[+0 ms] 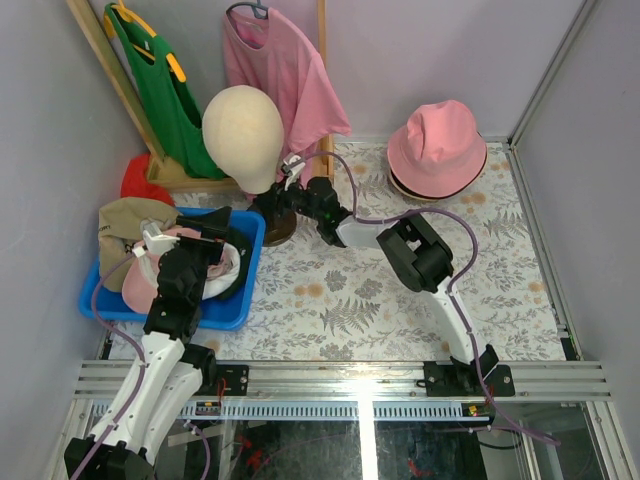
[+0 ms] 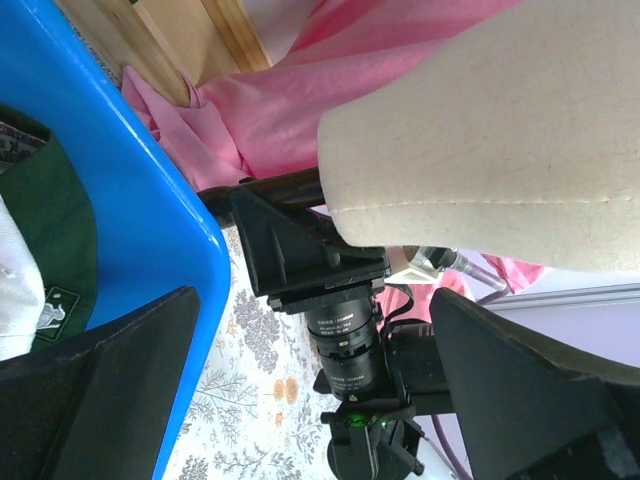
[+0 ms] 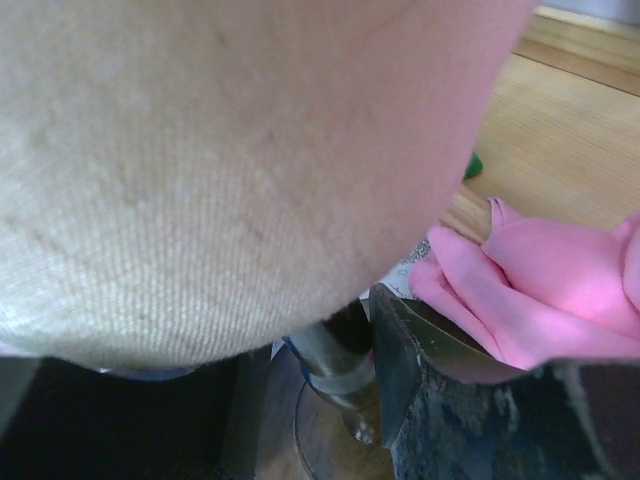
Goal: Stack the hats
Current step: Move the hat stand to the center of the board.
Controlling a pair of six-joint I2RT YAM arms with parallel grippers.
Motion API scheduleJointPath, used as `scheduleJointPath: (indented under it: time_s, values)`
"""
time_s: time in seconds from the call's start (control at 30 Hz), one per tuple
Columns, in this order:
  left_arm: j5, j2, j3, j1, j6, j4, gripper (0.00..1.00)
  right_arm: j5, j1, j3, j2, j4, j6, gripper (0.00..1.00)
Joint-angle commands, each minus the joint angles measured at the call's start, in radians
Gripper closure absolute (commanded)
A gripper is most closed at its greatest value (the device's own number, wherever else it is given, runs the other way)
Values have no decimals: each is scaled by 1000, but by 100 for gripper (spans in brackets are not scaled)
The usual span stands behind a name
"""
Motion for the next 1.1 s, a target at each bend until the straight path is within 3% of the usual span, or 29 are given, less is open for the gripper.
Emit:
scheduleJointPath:
  time_s: [0.0, 0.3, 0.57, 0.83, 1.07]
  values:
    - [-12, -16, -3, 8, -21, 7, 2, 42, 16, -69, -93, 29, -6, 79]
    - [-28, -14, 8, 8, -52, -58, 2, 155, 16, -290, -265, 32, -59, 84]
    - [-41, 61, 42, 8, -80, -126, 3, 369, 16, -564, -491, 20, -77, 89]
    - [-130, 135, 149, 8, -94, -342, 3, 572, 16, -776, -647, 17, -14, 93]
    - [-204, 214, 270, 8, -79, -549, 4, 724, 18, -832, -709, -43, 16, 94]
